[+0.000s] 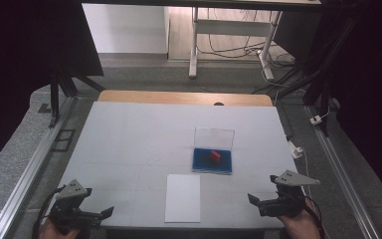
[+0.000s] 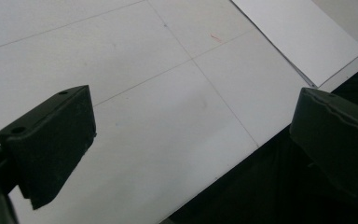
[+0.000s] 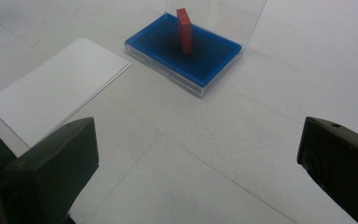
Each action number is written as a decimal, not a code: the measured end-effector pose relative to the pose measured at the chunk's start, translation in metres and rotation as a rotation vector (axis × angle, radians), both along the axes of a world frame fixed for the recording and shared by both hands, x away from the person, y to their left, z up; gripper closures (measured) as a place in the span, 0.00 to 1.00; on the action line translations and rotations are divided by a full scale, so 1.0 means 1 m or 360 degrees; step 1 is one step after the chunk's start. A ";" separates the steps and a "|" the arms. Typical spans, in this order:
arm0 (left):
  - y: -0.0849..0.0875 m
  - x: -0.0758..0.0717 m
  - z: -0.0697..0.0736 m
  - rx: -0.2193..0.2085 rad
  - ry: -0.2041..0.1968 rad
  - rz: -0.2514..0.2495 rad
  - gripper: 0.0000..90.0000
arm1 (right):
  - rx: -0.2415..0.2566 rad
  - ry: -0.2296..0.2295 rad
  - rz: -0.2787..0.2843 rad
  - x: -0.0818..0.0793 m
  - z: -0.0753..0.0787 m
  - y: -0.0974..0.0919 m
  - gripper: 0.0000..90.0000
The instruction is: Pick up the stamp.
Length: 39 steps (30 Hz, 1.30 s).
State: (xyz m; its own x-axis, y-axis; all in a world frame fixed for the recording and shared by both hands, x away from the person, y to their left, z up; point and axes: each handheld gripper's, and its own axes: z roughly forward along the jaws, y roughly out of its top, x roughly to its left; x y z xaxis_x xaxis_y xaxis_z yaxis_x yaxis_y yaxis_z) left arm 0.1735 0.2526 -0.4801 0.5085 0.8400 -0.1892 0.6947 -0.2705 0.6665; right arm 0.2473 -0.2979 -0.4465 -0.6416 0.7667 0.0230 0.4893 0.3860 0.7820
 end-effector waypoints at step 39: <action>-0.003 0.004 -0.001 0.0031 0.0006 -0.0007 0.00 | -0.0058 0.0022 0.0181 0.042 0.000 0.044 0.00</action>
State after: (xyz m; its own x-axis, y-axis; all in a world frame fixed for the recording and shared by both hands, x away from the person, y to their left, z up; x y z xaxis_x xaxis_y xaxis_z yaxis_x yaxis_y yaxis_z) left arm 0.1770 0.2501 -0.4808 0.5117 0.8412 -0.1748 0.6961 -0.2866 0.6583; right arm 0.2892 -0.2543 -0.4470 -0.7243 0.6894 0.0059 0.4515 0.4678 0.7598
